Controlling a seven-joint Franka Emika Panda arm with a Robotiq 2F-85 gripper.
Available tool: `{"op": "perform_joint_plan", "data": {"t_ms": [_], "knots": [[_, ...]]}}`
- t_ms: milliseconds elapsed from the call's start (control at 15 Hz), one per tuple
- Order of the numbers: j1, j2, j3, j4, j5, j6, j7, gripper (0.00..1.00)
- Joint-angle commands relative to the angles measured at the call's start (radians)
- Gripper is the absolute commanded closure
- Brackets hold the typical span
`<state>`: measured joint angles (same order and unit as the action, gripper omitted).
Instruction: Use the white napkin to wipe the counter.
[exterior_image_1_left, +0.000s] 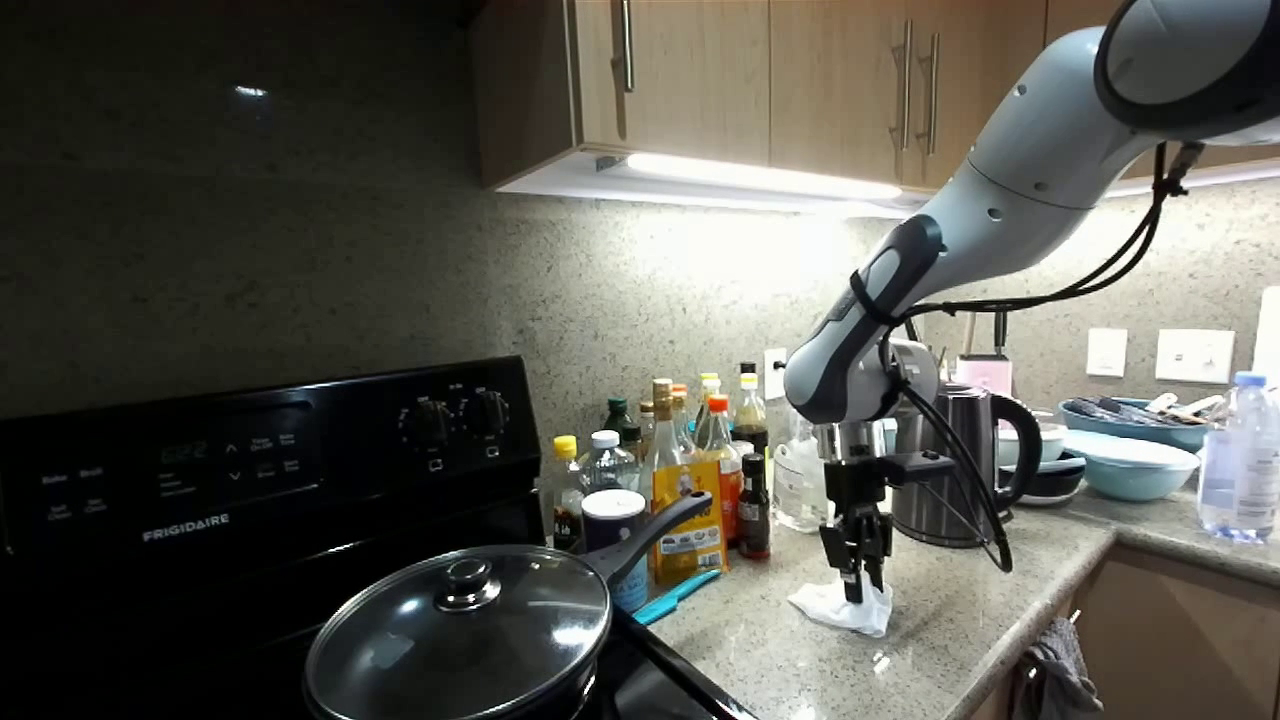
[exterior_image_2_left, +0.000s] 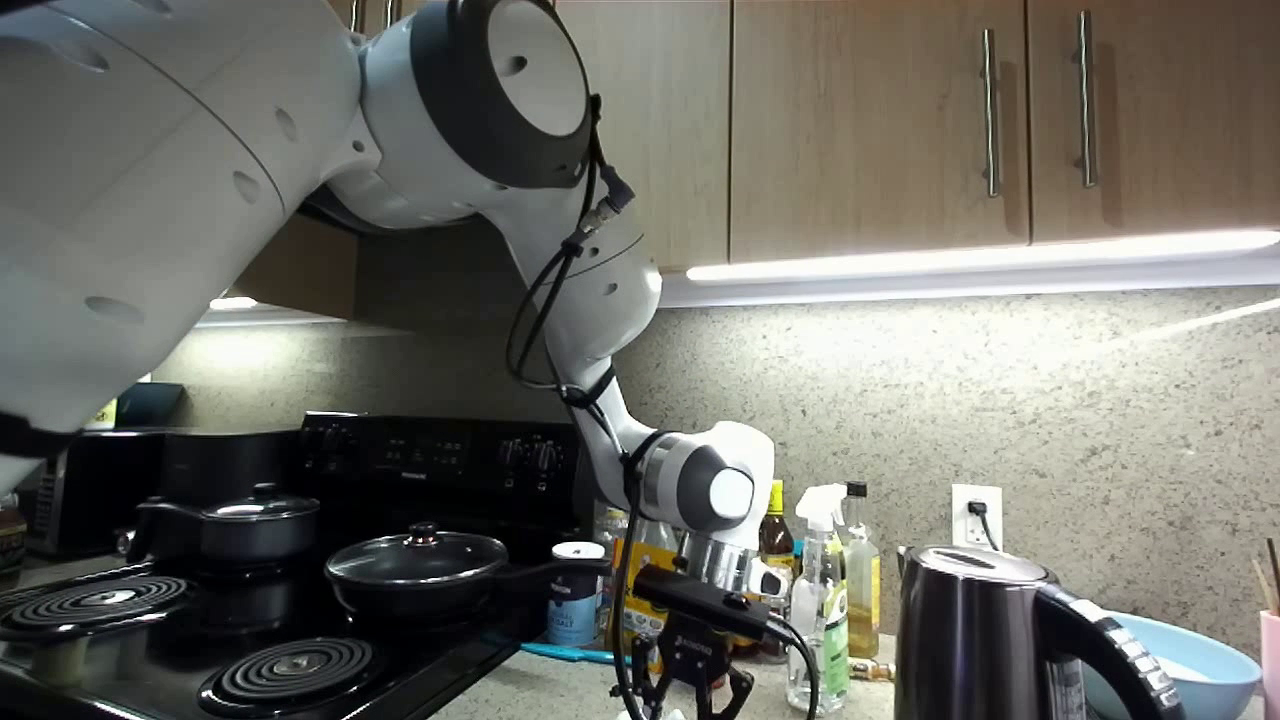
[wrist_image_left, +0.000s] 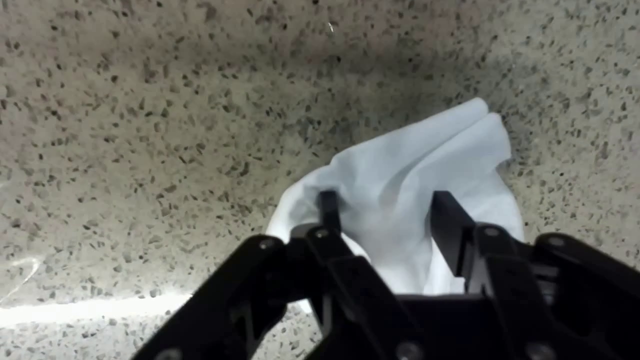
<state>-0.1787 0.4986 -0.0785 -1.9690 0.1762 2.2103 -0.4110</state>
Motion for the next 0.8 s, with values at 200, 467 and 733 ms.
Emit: {"op": "perform_joint_plan", "data": {"t_ms": [200, 467, 733], "knots": [[-0.05, 0.029, -0.006, 0.008, -0.007, 0.014, 0.072, 0.93], [-0.05, 0.013, 0.014, 0.018, -0.012, -0.002, 0.048, 0.95], [-0.055, -0.014, -0.019, -0.033, -0.017, 0.061, 0.103, 0.94]]}}
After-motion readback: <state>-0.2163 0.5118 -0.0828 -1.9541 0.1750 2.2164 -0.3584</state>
